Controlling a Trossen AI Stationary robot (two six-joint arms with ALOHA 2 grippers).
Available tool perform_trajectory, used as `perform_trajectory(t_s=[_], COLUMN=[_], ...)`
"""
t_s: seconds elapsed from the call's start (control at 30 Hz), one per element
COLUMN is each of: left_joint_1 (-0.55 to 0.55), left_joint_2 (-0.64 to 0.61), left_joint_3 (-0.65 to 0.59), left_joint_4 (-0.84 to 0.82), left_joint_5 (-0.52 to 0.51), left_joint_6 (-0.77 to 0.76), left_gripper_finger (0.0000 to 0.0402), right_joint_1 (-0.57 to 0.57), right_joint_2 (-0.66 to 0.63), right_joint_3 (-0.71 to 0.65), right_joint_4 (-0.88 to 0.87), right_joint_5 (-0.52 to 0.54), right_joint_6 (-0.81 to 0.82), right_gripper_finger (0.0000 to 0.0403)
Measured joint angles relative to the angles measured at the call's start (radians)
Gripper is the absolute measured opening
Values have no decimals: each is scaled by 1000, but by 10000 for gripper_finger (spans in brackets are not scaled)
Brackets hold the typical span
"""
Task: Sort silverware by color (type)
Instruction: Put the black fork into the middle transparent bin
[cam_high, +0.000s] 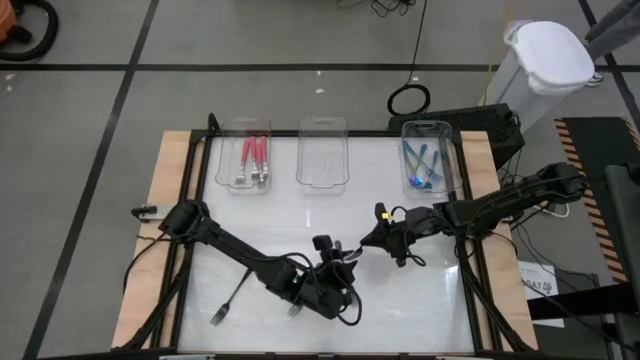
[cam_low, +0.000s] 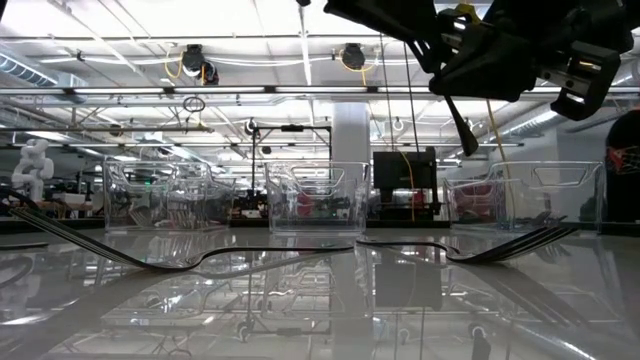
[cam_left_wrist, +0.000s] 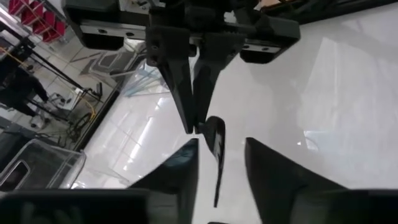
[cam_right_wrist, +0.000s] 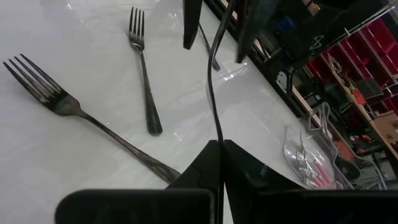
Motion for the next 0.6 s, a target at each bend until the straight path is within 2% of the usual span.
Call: perform_trajectory(t_s=[0.13,0.23,0.33,0.47,0.5,0.6], left_joint_1=[-2,-2,0,4,5,4], left_joint_2=[0,0,0,0,0,0], left_joint_3=[0,0,0,0,0,0], left_joint_4=[2,3,4,4,4,7], left_joint_5=[-9,10,38,31,27,20], left_joint_6=[3,13,19,19,20,29], left_gripper_finger=[168,163,119,26,14,12], right_joint_1=[0,0,0,0,0,0], right_joint_2=[0,0,0,0,0,0], right_joint_3=[0,0,0,0,0,0], right_joint_4=[-2,-3,-3,-6,-7,-3], right_joint_5=[0,0,0,-2,-1,-4], right_joint_6=[0,0,0,-2,-3,-3], right_gripper_finger=[6,6,6,6,6,11])
